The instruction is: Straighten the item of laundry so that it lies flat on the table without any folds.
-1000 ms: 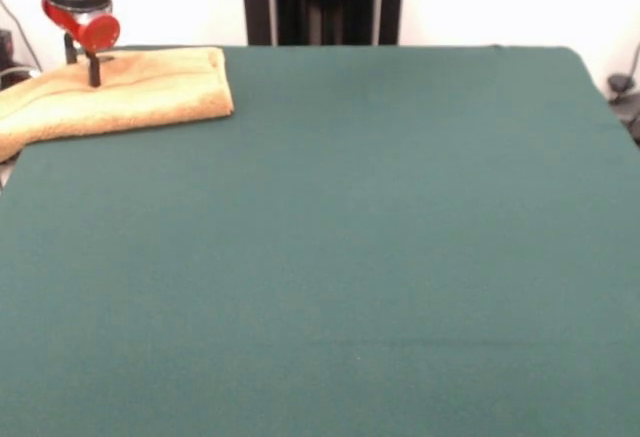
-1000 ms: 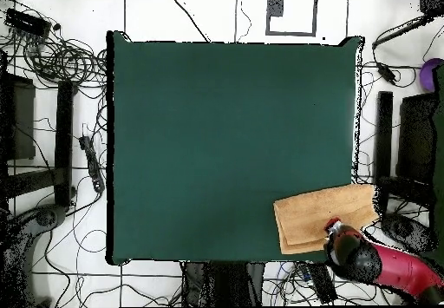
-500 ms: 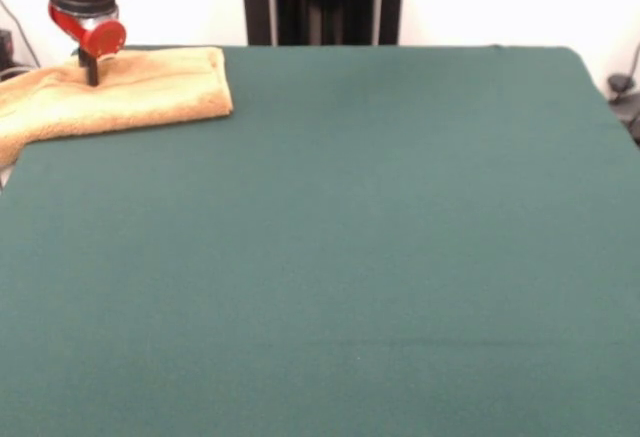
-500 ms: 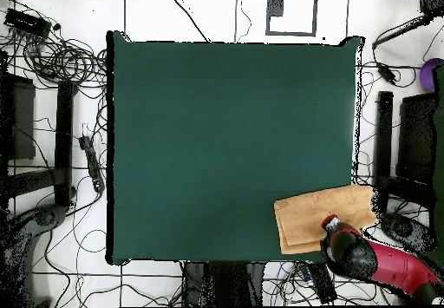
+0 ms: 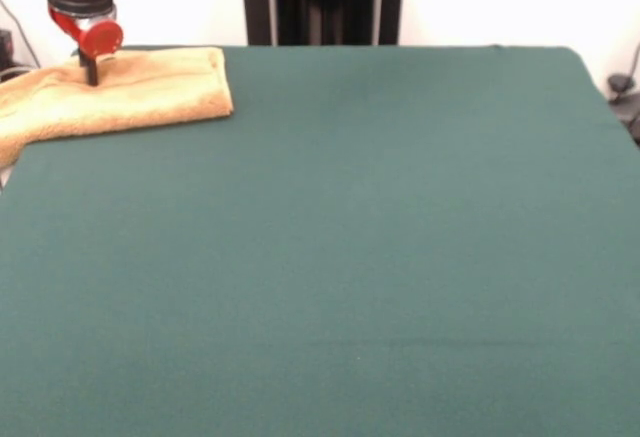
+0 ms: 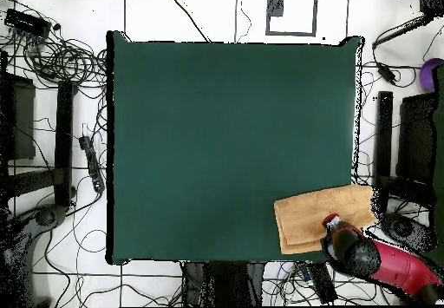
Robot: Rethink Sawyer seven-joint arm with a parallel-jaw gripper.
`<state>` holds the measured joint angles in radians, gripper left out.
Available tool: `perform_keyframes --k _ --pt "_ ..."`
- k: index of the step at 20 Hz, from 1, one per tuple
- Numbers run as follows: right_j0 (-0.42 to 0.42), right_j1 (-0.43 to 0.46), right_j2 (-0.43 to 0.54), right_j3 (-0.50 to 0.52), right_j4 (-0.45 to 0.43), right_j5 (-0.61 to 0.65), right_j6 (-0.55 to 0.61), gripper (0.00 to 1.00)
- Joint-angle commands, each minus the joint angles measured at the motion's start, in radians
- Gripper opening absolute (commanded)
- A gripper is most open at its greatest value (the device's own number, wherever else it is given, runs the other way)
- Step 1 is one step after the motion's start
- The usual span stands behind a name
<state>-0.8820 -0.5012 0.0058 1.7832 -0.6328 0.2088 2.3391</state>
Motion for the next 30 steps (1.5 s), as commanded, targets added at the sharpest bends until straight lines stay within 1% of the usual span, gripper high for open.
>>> perform_keyframes --k 1,4,8,12,17,22,26,30 --pt "0.037 0.048 0.299 0.064 0.11 0.066 -0.016 0.0" --pt "0.038 0.039 0.326 0.065 0.128 0.104 -0.032 0.0" --pt "0.051 0.029 0.337 0.053 0.132 0.127 -0.037 0.0" --pt "0.077 0.023 0.324 0.032 0.137 0.129 -0.018 0.0" --pt "0.154 -0.015 0.265 0.002 0.136 0.12 0.033 0.0" --pt "0.183 -0.034 0.249 0.001 0.173 0.159 0.035 0.0" --pt "0.188 -0.025 0.26 -0.02 0.198 0.176 0.011 0.0" --pt "0.184 -0.01 0.291 -0.081 0.195 0.221 -0.071 0.0"
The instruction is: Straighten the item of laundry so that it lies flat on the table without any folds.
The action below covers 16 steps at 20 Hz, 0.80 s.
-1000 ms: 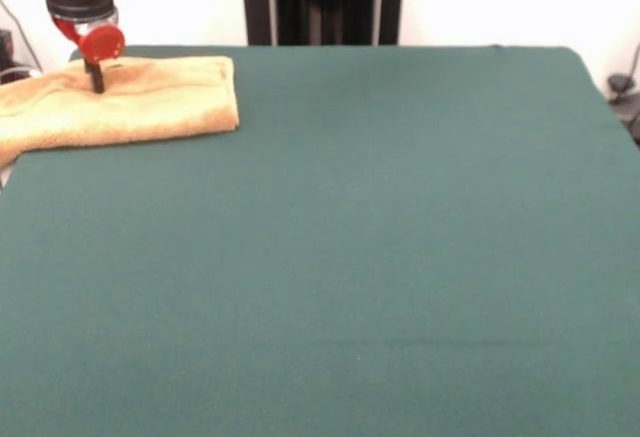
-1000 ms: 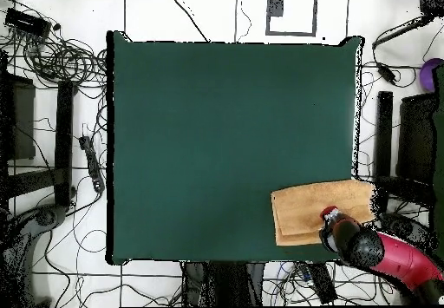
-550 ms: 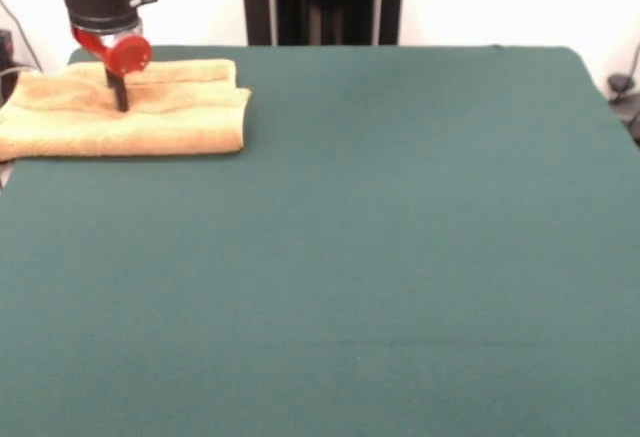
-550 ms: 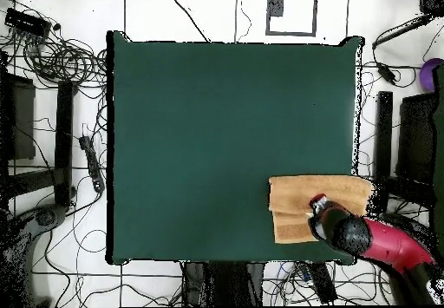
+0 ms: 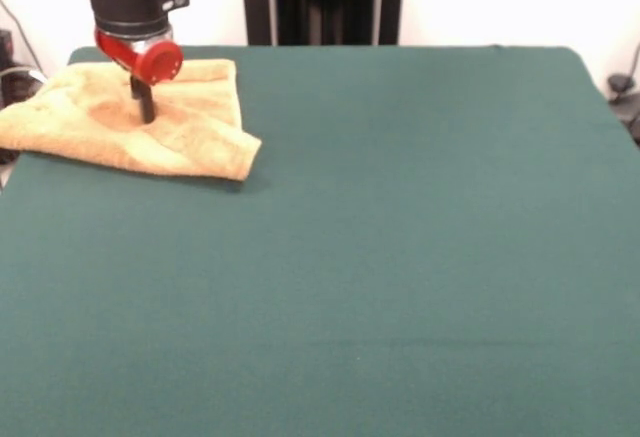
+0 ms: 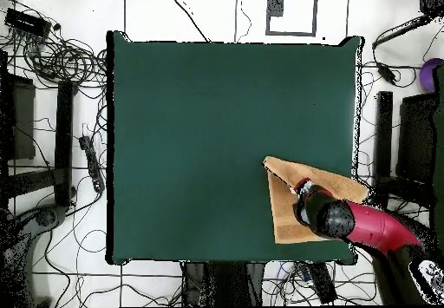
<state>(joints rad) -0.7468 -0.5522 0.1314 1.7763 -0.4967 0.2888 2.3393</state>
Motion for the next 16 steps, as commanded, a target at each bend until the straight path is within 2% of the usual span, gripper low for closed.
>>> perform_keyframes --k 1,4,8,16 --pt "0.045 0.045 0.175 -0.087 0.057 0.155 -0.093 0.0" --pt "0.024 0.07 0.207 -0.142 0.018 0.177 -0.174 0.0" --pt "-0.03 0.117 0.286 -0.24 -0.031 0.263 -0.342 0.0" --pt "-0.065 0.145 0.35 -0.344 -0.068 0.423 -0.438 0.0"
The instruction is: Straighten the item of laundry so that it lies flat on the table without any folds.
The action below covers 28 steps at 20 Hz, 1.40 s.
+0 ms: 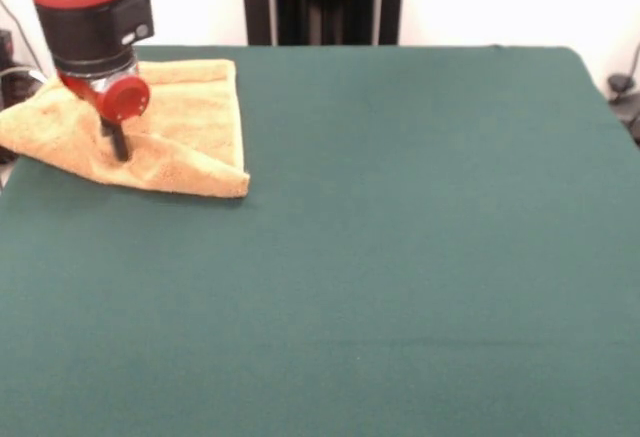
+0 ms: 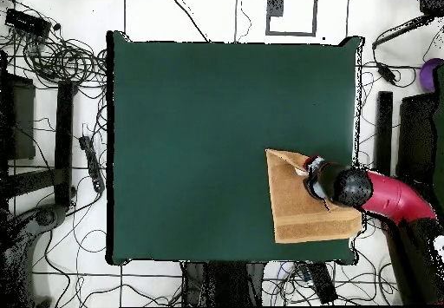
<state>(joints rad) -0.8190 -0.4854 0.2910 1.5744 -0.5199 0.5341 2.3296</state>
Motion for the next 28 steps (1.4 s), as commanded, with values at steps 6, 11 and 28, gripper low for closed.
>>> perform_keyframes --k 6,11,28 --pt "-0.027 0.135 0.266 -0.203 -0.063 0.256 -0.538 0.0" --pt "-0.047 0.19 0.323 -0.256 -0.069 0.316 -0.657 0.0" --pt "-0.03 0.233 0.353 -0.326 -0.048 0.38 -0.8 0.0"
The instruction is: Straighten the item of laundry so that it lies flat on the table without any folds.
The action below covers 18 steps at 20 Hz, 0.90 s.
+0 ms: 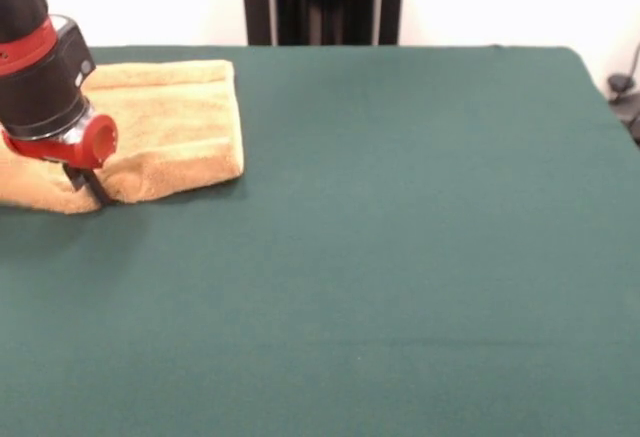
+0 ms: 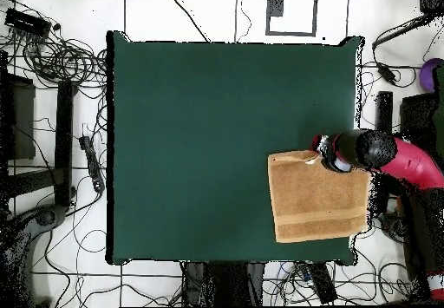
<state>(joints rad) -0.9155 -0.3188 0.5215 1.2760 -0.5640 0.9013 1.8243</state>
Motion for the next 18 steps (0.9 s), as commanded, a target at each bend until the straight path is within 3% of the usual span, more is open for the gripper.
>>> perform_keyframes --k 1,7,8,13,18 --pt "0.069 0.068 0.122 -0.032 -0.002 0.017 -0.298 0.0" --pt "0.089 0.067 0.112 -0.056 -0.018 0.018 -0.299 0.0" --pt "0.091 0.065 0.109 -0.055 -0.017 0.004 -0.278 1.0" --pt "0.112 0.074 0.113 -0.07 0.005 0.071 -0.286 1.0" --pt "0.14 0.023 0.126 -0.069 0.002 0.099 -0.309 1.0"
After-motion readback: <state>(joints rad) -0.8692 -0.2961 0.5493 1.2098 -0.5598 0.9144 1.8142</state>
